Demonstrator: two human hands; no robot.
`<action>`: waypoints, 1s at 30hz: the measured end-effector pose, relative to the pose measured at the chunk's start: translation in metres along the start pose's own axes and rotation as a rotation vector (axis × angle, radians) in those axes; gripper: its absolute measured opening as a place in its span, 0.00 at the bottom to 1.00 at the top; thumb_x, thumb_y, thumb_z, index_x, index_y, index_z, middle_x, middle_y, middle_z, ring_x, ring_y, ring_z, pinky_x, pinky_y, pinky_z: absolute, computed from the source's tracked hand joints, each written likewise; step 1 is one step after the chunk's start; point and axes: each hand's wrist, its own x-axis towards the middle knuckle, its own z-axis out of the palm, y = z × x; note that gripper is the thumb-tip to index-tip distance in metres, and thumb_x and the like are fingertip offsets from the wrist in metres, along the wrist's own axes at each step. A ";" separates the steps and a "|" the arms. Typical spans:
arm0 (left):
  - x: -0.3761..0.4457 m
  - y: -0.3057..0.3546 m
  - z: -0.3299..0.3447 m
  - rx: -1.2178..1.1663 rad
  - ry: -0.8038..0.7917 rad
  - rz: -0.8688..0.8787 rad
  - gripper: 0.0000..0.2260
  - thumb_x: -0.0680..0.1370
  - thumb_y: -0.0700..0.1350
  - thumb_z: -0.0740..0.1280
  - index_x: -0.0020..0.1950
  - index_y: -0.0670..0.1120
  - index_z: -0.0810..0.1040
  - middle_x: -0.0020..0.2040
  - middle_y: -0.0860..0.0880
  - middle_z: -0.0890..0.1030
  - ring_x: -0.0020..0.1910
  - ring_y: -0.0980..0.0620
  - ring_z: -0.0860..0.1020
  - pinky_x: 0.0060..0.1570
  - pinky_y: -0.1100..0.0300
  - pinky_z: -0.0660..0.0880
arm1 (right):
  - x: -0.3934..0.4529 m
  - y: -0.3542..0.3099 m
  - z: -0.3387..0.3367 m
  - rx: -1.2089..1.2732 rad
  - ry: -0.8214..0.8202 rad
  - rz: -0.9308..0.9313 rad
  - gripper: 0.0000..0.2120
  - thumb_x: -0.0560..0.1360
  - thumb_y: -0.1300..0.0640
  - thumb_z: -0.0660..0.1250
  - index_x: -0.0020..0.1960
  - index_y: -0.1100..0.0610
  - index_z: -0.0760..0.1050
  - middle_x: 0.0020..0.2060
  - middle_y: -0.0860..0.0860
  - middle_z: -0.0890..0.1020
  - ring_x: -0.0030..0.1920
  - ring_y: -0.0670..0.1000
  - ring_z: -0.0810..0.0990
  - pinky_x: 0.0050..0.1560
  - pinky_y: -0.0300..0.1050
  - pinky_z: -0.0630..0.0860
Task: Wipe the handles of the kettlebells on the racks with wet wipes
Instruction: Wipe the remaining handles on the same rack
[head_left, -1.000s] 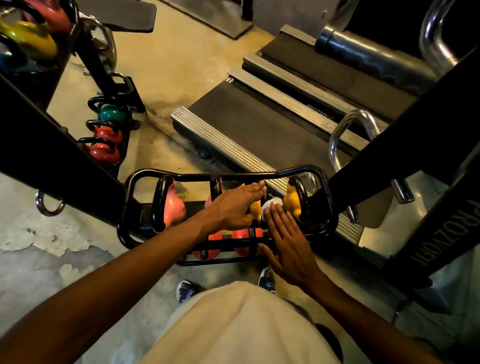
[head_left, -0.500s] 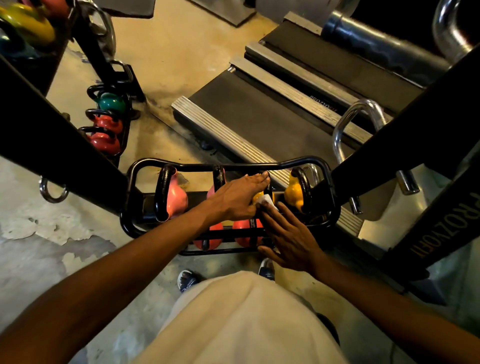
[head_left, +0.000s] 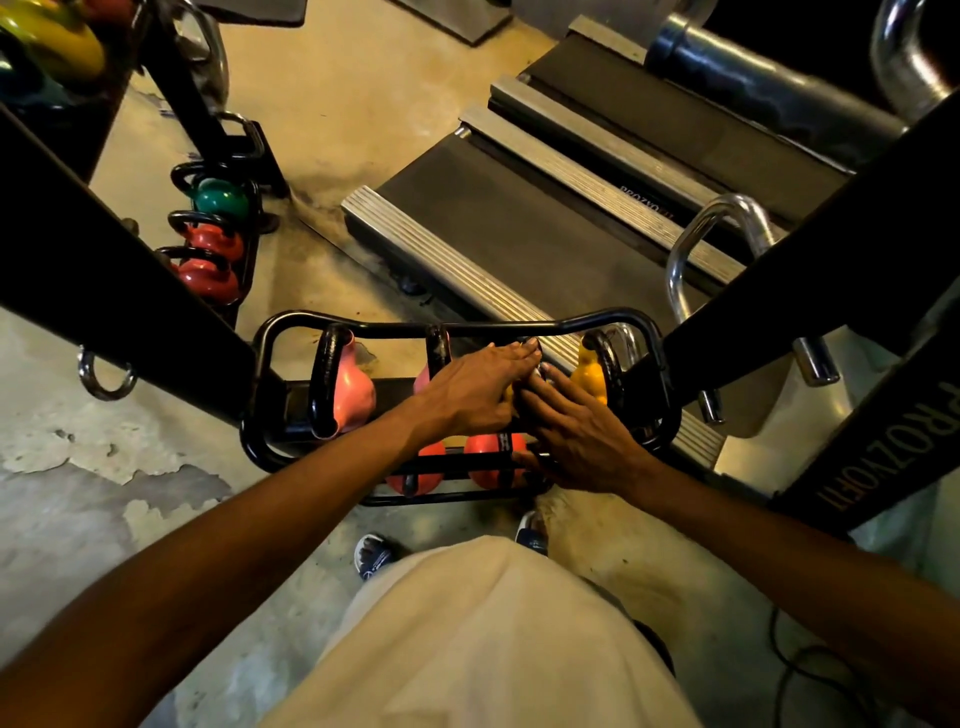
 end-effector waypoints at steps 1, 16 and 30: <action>0.000 0.000 0.000 -0.013 0.003 -0.002 0.37 0.74 0.43 0.66 0.84 0.47 0.61 0.84 0.48 0.60 0.83 0.50 0.59 0.82 0.47 0.58 | 0.000 0.001 0.001 0.007 -0.046 -0.023 0.31 0.85 0.39 0.56 0.74 0.64 0.74 0.75 0.64 0.72 0.81 0.66 0.61 0.82 0.64 0.53; -0.006 0.012 -0.010 -0.270 0.188 -0.075 0.32 0.78 0.37 0.67 0.82 0.48 0.65 0.83 0.48 0.64 0.81 0.51 0.62 0.81 0.54 0.58 | 0.003 0.026 0.011 0.064 0.088 -0.244 0.29 0.86 0.41 0.53 0.70 0.62 0.78 0.72 0.61 0.76 0.80 0.63 0.64 0.83 0.63 0.51; -0.050 0.030 0.012 0.020 0.355 0.047 0.25 0.76 0.37 0.64 0.75 0.40 0.75 0.75 0.40 0.75 0.77 0.44 0.70 0.79 0.49 0.57 | 0.045 0.064 0.008 0.848 0.083 0.195 0.26 0.87 0.43 0.52 0.76 0.57 0.73 0.76 0.52 0.74 0.79 0.47 0.66 0.80 0.49 0.62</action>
